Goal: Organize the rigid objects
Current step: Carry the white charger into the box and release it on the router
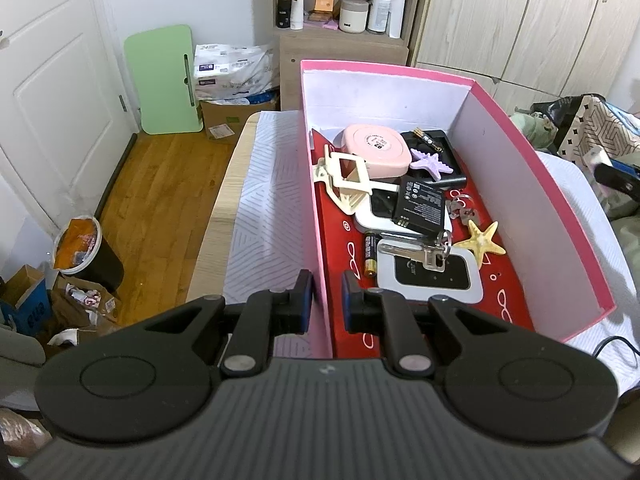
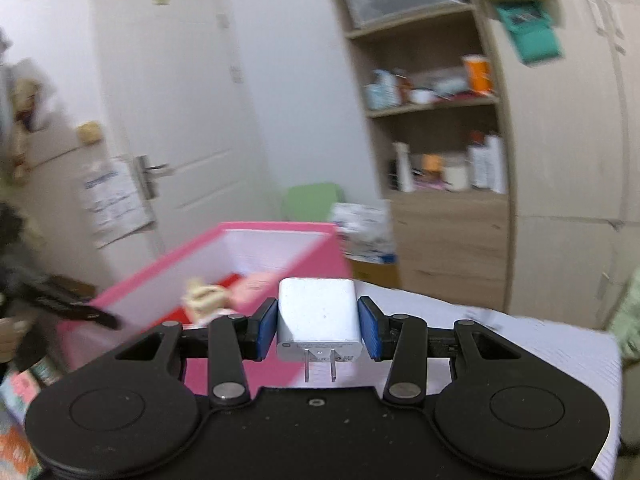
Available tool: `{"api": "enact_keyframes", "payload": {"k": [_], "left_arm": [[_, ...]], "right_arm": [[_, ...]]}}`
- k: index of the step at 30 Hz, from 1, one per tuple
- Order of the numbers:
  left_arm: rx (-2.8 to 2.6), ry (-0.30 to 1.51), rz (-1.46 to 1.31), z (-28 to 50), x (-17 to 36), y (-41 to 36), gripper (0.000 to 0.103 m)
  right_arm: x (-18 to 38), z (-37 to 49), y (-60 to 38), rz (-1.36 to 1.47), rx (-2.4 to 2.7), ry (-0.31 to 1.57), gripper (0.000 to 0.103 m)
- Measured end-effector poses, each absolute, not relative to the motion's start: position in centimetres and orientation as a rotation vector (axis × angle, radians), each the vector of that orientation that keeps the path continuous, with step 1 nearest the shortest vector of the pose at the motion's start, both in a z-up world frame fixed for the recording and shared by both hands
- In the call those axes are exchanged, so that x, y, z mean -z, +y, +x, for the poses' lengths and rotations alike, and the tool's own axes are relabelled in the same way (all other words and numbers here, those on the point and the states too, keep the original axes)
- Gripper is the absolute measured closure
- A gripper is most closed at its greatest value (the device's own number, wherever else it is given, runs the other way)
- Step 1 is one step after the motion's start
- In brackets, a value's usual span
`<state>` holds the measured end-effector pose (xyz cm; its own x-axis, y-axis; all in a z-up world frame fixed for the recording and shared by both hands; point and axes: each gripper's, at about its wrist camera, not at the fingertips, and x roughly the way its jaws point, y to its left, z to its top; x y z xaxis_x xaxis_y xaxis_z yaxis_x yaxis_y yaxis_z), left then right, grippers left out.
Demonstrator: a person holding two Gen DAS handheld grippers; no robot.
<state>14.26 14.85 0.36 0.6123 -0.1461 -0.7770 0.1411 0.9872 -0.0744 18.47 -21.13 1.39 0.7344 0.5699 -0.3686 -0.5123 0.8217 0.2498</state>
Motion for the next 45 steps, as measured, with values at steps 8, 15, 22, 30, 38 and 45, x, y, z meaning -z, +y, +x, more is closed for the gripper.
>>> {"api": "enact_keyframes", "payload": {"k": [8,15,22,30,38,45], "left_arm": [[0.178,0.882,-0.025,14.3,-0.3,15.1,0.09],[0.191,0.877,-0.05,14.1,-0.1,15.7,0.09],[0.198,0.881,-0.056,14.5,-0.1,15.8,0.09],[0.209,0.907,-0.085,14.9,-0.1,16.3,0.09],[0.232,0.935,-0.103,15.4,0.0,16.7,0.09],[0.244,0.951,-0.096,15.7,-0.2,16.6,0.09]], "right_arm": [[-3.6,18.5,-16.3,0.24,-0.801,0.517,0.054],[-3.1,21.5,-11.1,0.382,-0.888,0.733,0.054],[-1.9,24.1,-6.8,0.38,-0.851,0.954,0.054],[-1.0,26.1,-2.7,0.171,-0.771,1.085,0.054],[-1.2,26.1,-1.7,-0.007,-0.726,1.101,0.054],[0.2,26.6,-2.5,-0.063,-0.683,1.158,0.055]]}}
